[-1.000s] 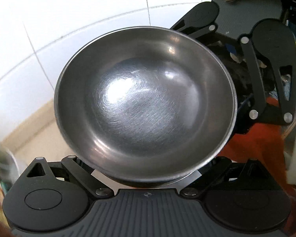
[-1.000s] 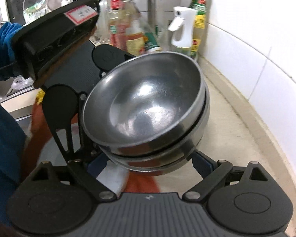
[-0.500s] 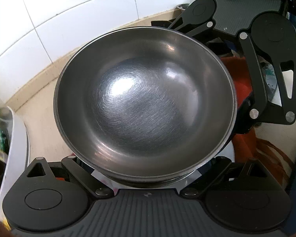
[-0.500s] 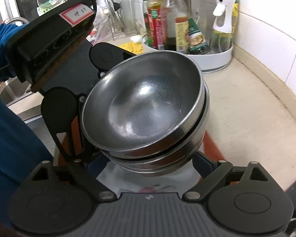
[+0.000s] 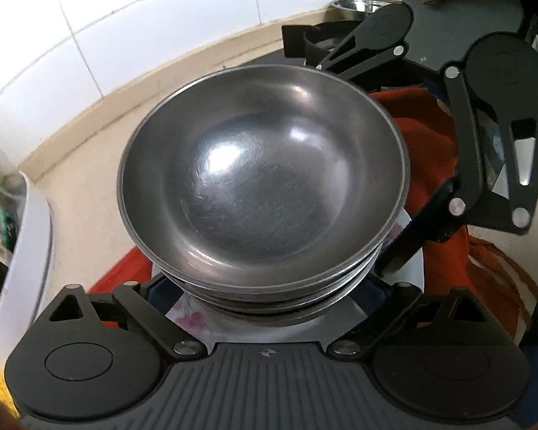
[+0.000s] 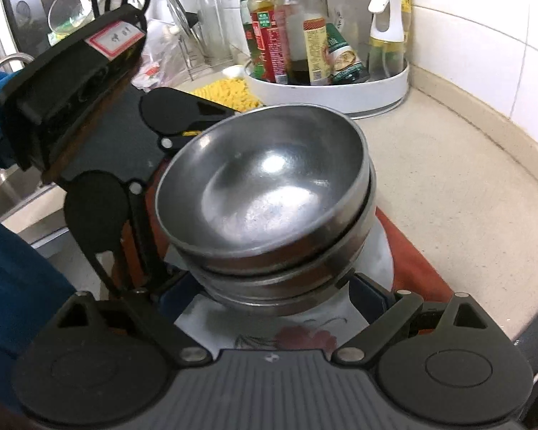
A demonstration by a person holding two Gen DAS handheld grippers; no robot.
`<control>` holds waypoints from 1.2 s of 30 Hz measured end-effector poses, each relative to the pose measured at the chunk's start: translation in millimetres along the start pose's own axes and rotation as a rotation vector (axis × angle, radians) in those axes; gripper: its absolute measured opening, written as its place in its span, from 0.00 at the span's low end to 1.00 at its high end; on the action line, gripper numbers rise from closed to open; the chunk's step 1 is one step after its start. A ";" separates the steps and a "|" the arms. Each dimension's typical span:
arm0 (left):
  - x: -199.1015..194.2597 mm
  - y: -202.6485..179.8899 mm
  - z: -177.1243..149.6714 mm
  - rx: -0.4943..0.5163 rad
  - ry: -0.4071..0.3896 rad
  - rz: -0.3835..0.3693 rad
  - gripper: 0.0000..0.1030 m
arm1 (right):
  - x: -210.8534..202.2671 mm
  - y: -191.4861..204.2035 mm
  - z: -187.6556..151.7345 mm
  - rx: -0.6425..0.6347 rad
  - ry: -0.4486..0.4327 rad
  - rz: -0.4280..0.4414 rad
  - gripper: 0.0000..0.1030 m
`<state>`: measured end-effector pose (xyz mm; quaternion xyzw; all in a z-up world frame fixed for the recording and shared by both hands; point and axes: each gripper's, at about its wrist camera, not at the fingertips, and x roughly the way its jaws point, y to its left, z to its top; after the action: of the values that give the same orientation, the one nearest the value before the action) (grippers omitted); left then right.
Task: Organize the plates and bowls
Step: 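Carry the bowl stack with the left gripper and lower it onto the floral plates, then open the left gripper and withdraw from the bowl stack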
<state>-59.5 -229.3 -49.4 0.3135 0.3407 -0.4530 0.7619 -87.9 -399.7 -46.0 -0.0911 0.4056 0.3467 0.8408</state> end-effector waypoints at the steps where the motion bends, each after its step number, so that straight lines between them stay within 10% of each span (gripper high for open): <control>1: -1.5 -1.9 -1.8 0.004 -0.005 0.012 0.99 | -1.5 0.5 -1.6 0.010 0.007 -0.011 0.86; 9: -8.8 12.1 -21.7 -0.126 0.015 0.047 1.00 | -38.4 30.4 -18.0 0.135 -0.009 -0.157 0.86; 17: -46.6 12.8 -32.6 -0.263 0.010 0.186 1.00 | -83.3 98.3 -18.9 0.328 -0.263 -0.301 0.88; 26: -106.8 16.2 -51.8 -0.509 -0.137 0.112 1.00 | -84.8 158.8 -10.7 0.475 -0.451 -0.423 0.90; 36: -138.2 14.9 -59.8 -0.586 -0.205 0.212 1.00 | -82.8 192.5 -17.1 0.633 -0.526 -0.562 0.92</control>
<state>-109.5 -110.5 30.0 0.0676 0.3435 -0.2830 0.8929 -260.6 -306.2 29.2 0.1533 0.2247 -0.0223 0.9620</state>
